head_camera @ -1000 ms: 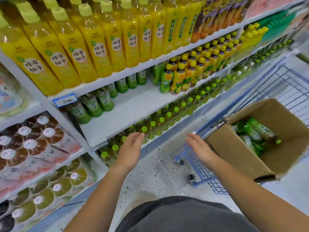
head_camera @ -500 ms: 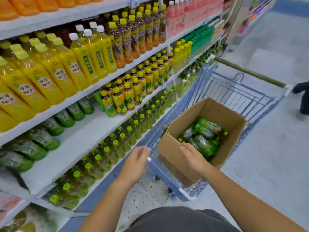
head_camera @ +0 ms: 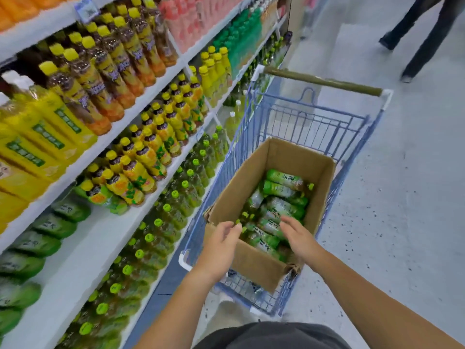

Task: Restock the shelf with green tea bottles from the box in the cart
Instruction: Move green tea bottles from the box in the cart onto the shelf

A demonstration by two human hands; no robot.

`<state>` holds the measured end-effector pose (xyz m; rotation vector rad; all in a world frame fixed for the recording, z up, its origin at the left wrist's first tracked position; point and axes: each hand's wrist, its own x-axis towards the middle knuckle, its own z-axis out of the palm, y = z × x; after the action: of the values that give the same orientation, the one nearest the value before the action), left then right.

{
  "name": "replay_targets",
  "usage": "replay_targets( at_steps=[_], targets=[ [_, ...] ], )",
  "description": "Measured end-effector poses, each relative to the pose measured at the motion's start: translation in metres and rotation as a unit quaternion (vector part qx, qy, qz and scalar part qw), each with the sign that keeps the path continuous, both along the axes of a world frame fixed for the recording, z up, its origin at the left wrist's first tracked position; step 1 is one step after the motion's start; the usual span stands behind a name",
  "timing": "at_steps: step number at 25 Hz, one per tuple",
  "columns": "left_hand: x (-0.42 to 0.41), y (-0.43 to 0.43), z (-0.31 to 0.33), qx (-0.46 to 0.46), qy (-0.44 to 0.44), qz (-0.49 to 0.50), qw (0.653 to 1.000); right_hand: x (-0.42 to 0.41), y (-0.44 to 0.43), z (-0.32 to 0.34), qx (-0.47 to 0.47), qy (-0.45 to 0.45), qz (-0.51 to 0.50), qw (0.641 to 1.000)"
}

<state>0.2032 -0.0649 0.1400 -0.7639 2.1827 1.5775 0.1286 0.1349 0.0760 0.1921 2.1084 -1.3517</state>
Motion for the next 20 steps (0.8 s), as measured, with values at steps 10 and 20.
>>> replay_targets(
  at_steps=[10,20],
  targets=[
    [-0.141,0.003,-0.097,0.006,-0.083,-0.165,0.983,-0.054,-0.013,-0.028,0.104,-0.015,-0.151,0.983],
    [-0.201,0.062,-0.251,-0.024,-0.269,-0.067,0.961,-0.16,-0.007,-0.167,0.204,-0.042,-0.029,0.978]
  ],
)
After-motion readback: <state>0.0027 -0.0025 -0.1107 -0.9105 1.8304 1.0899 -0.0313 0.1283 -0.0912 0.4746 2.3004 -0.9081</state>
